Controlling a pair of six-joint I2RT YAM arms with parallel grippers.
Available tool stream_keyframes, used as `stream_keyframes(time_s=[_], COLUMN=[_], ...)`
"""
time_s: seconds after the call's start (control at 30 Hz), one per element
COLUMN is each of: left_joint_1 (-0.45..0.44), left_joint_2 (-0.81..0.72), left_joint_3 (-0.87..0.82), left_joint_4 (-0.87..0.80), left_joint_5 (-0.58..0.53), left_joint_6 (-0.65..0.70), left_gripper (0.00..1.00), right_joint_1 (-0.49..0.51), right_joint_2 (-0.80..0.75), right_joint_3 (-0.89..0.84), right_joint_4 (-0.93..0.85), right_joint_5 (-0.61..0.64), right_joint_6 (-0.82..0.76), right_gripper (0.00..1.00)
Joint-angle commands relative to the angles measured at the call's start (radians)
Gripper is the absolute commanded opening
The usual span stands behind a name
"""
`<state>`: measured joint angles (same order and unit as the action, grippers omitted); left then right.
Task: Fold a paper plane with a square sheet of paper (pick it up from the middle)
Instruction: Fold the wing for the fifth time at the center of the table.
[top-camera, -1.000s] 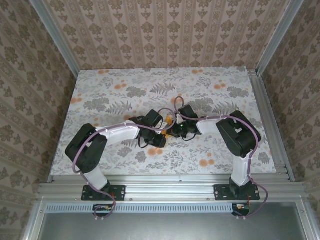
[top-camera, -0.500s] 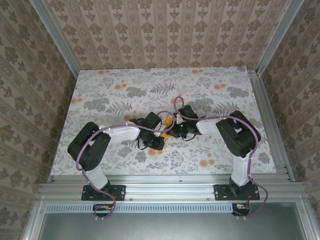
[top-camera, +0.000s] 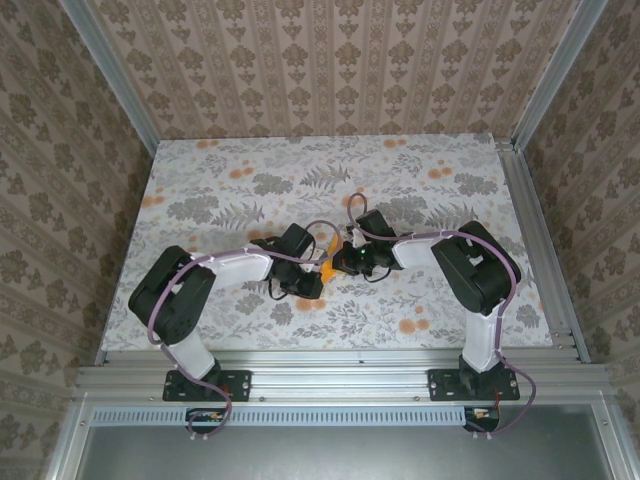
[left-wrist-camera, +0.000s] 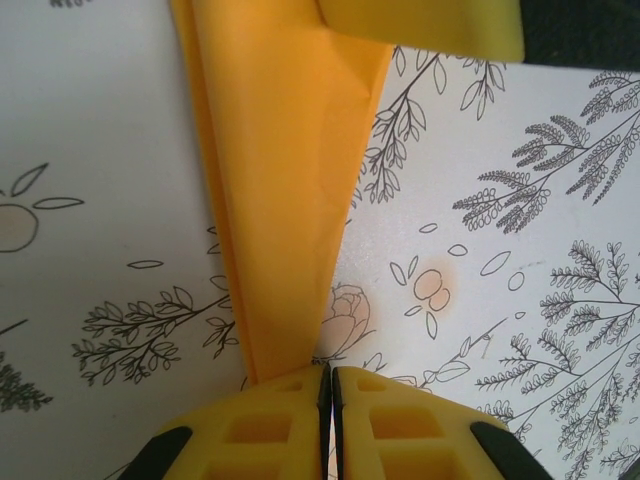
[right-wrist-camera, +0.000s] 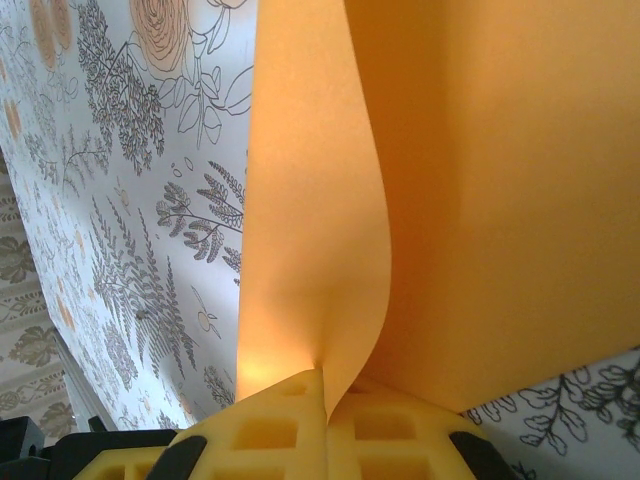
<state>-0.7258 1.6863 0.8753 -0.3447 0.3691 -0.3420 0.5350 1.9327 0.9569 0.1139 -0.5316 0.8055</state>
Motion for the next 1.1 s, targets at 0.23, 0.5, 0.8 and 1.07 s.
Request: stream_keyframes(time_s=[0.23,0.5,0.8,1.07], left_joint_1=[0.022,0.027,0.043,0.044], left_joint_2=[-0.016,-0.063,-0.103,-0.171], left_joint_3=[-0.058,-0.095,-0.141,-0.093], left_joint_4=[-0.048,-0.08,-0.102,-0.07], left_joint_5=[0.019,0.017,0.02,0.086], left_joint_6=[0.045,0.043,0.034,-0.004], left_gripper=[0.12,0.12,0.11,0.11], right_joint_1=[0.017,0.016,0.016,0.018], right_joint_2=[0.102,0.11,0.112,0.098], right_joint_3=[-0.056,-0.046,-0.033,-0.031], right_joint_4=[-0.176,-0.197,-0.224,-0.233], right_joint_5=[0.105,0.121,0.131,0.132], right_joint_6=[-0.029,-0.039,-0.05,-0.054], right_gripper=[0.0,0.0,0.0,0.0])
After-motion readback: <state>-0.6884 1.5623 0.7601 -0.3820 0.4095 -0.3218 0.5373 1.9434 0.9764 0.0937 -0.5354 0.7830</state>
